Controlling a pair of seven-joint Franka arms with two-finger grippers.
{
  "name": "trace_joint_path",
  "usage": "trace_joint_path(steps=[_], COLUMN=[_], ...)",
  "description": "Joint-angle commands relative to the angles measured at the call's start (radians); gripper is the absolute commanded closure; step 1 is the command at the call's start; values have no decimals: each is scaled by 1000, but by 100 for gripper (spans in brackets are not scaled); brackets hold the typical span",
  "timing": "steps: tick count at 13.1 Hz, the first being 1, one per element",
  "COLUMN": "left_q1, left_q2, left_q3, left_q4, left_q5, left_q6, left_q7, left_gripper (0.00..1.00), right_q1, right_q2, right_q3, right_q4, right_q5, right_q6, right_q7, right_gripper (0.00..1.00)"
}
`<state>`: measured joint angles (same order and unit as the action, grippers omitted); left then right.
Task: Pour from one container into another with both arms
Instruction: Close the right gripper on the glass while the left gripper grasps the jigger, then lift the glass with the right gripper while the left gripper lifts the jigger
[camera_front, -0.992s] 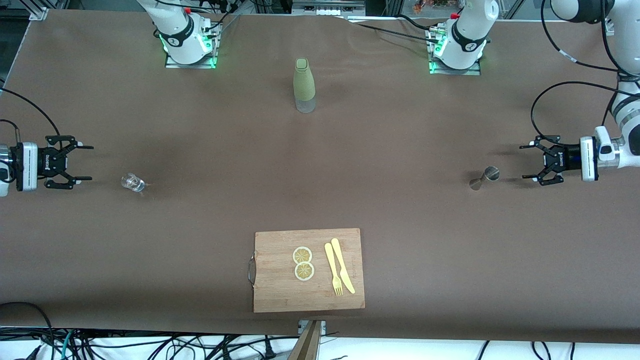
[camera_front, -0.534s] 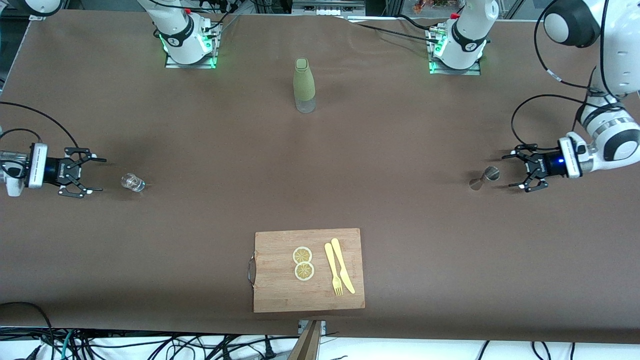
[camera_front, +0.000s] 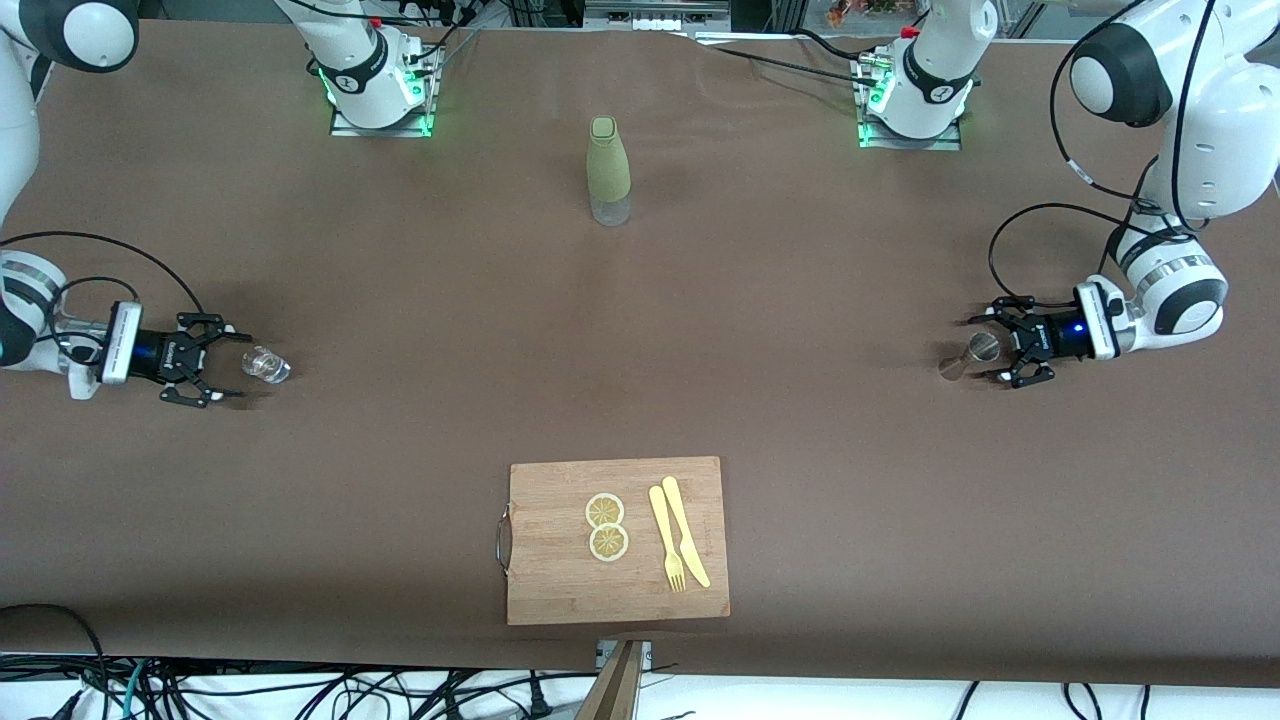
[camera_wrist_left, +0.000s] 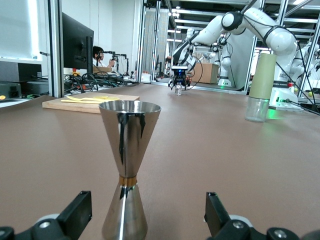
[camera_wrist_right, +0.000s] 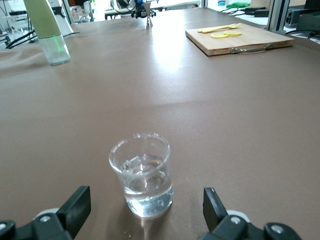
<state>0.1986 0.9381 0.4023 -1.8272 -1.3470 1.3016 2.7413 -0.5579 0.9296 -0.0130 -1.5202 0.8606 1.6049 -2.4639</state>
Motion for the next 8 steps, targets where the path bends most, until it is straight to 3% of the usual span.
trace_joint_path(steps=[1, 6, 8], left_q1=[7, 5, 5], left_q2=[18, 18, 18], left_q3=[-28, -37, -39], left_q4=[19, 22, 22], left_q5=[-32, -34, -32], left_q6=[-10, -10, -10], left_q7=[141, 140, 140], left_gripper=[0, 2, 16], right_q1=[-4, 3, 10], right_q2=[40, 90, 89], right_q3=[19, 36, 45], right_q4=[29, 21, 21], right_q5=[52, 71, 77], right_q6=[1, -8, -11], right_q7=[-23, -61, -61], right_gripper=[0, 0, 2])
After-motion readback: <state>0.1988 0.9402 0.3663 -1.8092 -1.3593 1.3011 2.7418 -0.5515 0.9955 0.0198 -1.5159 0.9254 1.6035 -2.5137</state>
